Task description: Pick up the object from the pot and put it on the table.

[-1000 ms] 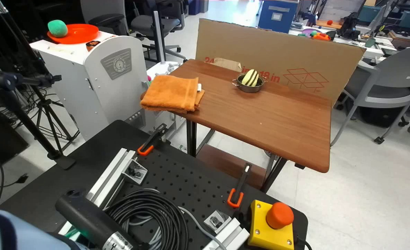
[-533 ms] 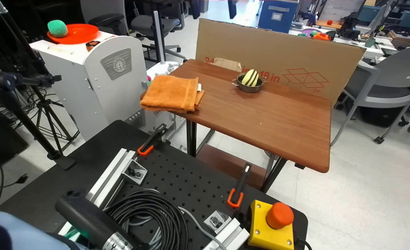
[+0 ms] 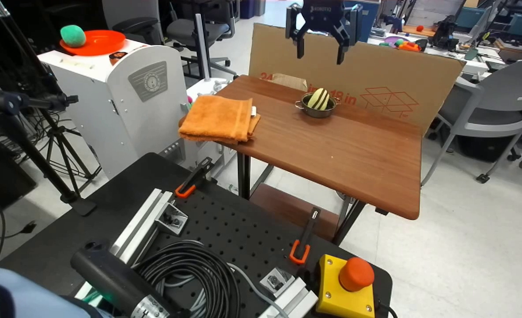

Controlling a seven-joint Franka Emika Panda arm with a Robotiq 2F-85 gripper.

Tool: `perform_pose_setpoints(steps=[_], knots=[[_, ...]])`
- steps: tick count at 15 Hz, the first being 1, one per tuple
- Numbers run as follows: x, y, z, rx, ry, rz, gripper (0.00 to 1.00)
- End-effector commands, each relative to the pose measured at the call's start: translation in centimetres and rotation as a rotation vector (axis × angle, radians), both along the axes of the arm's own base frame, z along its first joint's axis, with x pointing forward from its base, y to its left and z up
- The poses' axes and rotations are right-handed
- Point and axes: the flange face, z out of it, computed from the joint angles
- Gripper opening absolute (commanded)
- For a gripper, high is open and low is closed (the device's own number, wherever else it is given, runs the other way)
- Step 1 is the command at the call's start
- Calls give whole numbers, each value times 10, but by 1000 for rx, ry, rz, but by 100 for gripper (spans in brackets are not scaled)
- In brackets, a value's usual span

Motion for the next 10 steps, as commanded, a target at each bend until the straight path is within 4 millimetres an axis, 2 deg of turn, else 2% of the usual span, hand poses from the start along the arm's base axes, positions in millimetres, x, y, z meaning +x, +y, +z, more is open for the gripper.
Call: perform_pose_setpoints(steps=[1, 4, 10], knots=[[44, -6, -32, 10, 44, 33, 100], [65, -2, -61, 52, 84, 48, 100], [93, 0, -100, 110, 155, 54, 100]])
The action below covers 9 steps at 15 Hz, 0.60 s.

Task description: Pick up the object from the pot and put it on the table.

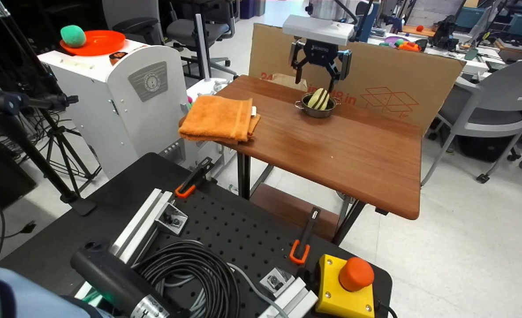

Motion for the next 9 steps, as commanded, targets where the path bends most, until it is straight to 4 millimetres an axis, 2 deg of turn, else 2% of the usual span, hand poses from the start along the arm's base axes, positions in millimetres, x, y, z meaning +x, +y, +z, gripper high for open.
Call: perform_pose_setpoints(steps=[1, 5, 6, 9], knots=[[22, -2, -15, 16, 44, 8, 100], [35, -2, -27, -2, 69, 11, 100], [39, -2, -30, -3, 73, 13, 81], [46, -2, -36, -29, 90, 14, 58]])
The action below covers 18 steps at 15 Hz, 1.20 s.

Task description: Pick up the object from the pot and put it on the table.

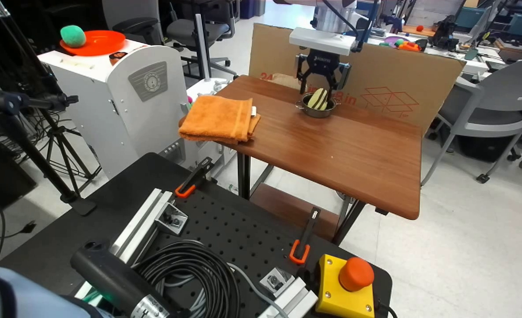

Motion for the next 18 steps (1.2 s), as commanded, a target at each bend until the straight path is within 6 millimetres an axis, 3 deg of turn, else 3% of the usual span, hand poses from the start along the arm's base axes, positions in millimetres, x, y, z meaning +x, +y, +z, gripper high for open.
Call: perform_pose_setpoints(steps=[1, 5, 8, 15, 18], knots=[[16, 1, -6, -33, 27, 10, 49], [21, -6, -12, -45, 84, -5, 19], [21, -6, -3, -42, 135, -5, 1], [4, 8, 67, -103, 107, 13, 3], [-11, -6, 89, -226, 77, -8, 3]])
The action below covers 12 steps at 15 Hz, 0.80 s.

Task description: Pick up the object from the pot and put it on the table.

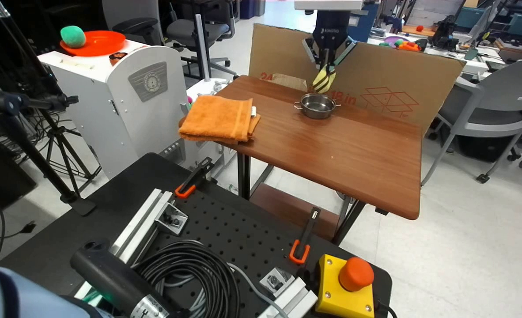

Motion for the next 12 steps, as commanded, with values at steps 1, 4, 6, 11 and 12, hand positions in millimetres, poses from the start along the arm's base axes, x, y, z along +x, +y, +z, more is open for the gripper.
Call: perform_pose_setpoints(steps=[1, 4, 6, 11, 12], knots=[[-28, -22, 23, -148, -7, -22, 3], [-38, -60, 15, -265, -1, -36, 3], [-42, -90, -4, -320, 17, -67, 3], [-67, -140, -68, -382, 77, -125, 3], [-71, -146, -79, -390, 81, -131, 3]])
